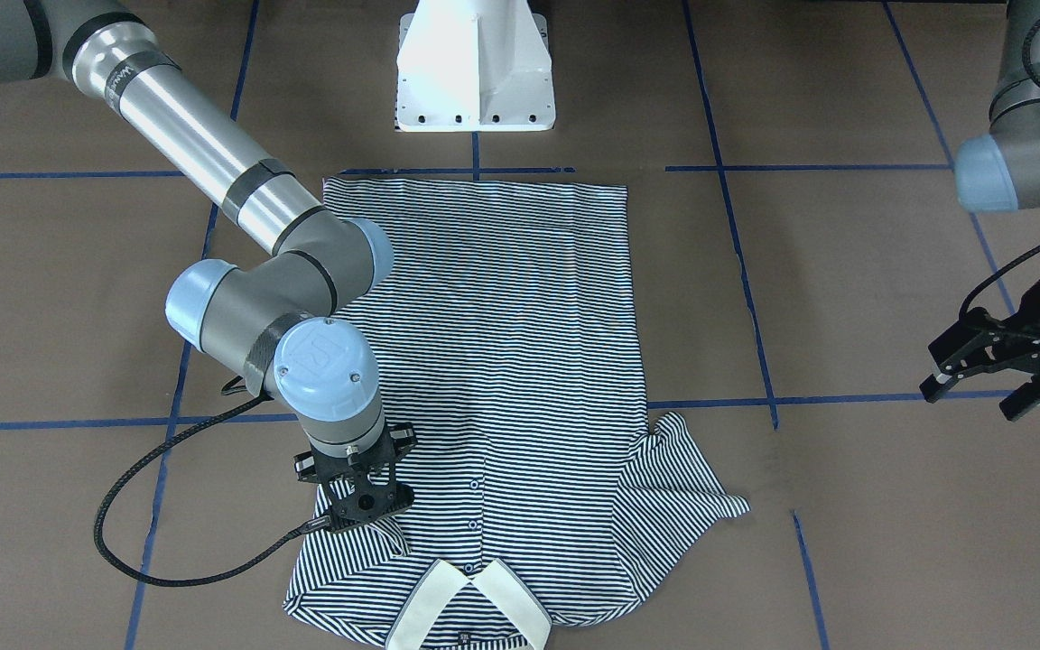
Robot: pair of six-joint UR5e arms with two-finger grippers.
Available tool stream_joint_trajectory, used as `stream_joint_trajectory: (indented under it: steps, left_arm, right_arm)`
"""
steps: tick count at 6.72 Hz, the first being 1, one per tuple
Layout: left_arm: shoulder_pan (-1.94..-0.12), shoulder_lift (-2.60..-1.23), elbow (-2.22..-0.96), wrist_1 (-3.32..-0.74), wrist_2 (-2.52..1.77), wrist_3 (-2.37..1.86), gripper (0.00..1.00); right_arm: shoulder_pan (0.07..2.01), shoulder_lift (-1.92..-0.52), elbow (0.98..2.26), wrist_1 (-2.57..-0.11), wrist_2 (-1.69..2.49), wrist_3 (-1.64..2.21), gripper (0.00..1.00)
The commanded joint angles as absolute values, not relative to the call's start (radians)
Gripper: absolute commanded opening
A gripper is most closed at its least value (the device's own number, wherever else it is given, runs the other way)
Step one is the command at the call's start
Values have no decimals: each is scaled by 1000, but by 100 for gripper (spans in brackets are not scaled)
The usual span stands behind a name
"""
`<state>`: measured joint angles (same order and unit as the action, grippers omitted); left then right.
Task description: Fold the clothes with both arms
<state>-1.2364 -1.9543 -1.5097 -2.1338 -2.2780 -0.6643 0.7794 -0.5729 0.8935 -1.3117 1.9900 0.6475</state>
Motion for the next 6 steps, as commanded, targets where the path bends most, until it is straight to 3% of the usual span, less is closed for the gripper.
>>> stream_joint_trajectory:
  steps: [1,3,4,5,6]
  left_arm:
    - [-1236,-1954,-1517,-2134,-2278,-675,100]
    - [-1236,-1954,-1517,-2134,-2278,-675,100]
    - [-1236,-1956,-1519,-2134,-2278,-676,100]
    - [-1236,-1956,-1519,-2134,-2278,-675,100]
    - [-1235,-1959,-1519,-2134,-2278,-689,100]
  right_arm:
    - [770,-587,925,-1312,2053,650,42]
    - [755,-642,1018,-1312,2111,655,44]
    - [743,-670,1061,-1315,2140,657,55]
    - [739,-692,1106,-1319,2160,657,93]
    - [741,-681,1121,-1347,2166,660,100]
